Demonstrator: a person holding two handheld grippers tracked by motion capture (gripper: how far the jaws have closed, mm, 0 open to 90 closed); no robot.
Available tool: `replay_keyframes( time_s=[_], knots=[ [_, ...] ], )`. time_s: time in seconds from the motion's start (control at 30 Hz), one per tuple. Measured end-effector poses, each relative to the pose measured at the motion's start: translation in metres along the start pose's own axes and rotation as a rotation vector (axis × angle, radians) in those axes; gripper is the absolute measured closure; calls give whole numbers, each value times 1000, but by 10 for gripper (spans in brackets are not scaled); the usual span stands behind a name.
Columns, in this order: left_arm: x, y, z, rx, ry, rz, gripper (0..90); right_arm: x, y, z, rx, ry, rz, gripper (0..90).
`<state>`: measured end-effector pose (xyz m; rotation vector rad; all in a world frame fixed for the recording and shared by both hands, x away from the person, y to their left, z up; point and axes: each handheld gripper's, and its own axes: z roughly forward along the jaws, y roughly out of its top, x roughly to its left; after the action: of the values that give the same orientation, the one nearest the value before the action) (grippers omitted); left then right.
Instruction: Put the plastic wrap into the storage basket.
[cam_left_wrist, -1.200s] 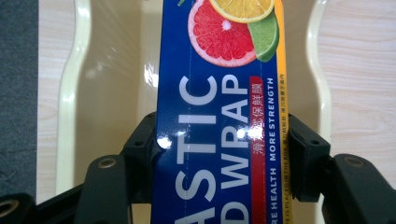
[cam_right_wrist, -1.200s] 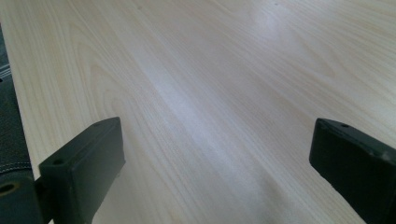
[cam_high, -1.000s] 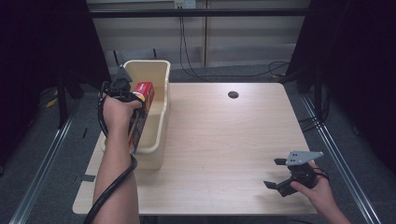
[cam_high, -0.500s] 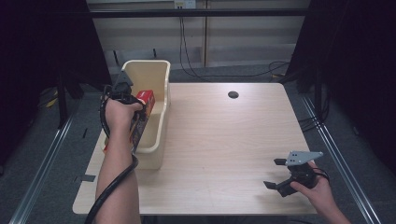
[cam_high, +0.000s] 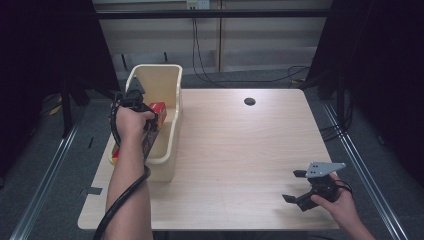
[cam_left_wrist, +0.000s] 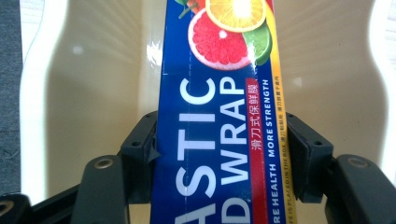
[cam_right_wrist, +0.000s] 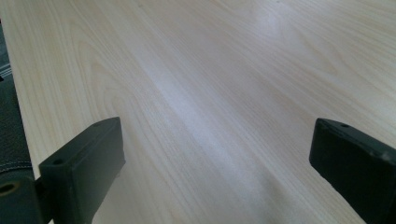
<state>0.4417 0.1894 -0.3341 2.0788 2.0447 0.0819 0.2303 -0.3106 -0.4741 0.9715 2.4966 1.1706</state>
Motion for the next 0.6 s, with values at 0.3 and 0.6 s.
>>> replay_keyframes(
  time_s=[0.3, 0.6],
  knots=[
    [-11, 3, -28, -82, -30, 29, 354, 1, -2, -2, 1, 3, 0, 32],
    [-41, 3, -44, -147, -98, 121, 295, 1, -3, -5, -2, -8, 3, 32]
  ],
)
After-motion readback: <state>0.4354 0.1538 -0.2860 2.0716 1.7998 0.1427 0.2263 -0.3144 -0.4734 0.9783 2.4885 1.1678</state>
